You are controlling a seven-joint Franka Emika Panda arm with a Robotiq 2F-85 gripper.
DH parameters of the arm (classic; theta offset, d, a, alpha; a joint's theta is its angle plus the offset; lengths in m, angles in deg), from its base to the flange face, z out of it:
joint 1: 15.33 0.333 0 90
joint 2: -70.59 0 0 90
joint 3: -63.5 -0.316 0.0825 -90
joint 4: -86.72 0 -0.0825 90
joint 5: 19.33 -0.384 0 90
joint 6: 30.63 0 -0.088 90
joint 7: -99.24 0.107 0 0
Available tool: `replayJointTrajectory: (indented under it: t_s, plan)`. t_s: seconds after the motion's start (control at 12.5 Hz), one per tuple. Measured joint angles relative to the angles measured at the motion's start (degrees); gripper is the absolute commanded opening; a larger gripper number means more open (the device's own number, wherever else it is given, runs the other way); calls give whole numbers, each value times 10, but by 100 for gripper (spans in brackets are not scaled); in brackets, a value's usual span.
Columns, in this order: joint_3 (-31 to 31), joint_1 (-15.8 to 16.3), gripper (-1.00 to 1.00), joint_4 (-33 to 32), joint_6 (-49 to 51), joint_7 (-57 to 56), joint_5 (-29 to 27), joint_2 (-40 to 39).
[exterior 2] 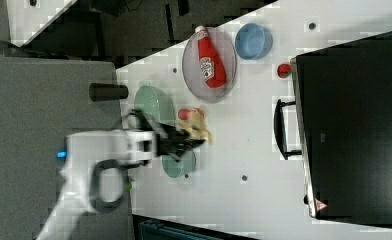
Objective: Pick banana from table and place on oven.
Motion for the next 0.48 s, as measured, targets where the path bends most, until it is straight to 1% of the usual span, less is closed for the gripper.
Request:
replayJointTrajectory:
  t_s: [0.16, 0.32, 0.48]
  plan:
    - [9, 6, -50, 81, 89, 0, -13, 31]
    - [19, 0, -50, 153, 140, 0, -20, 46]
    - [50, 0, -50, 185, 162, -20, -16, 53]
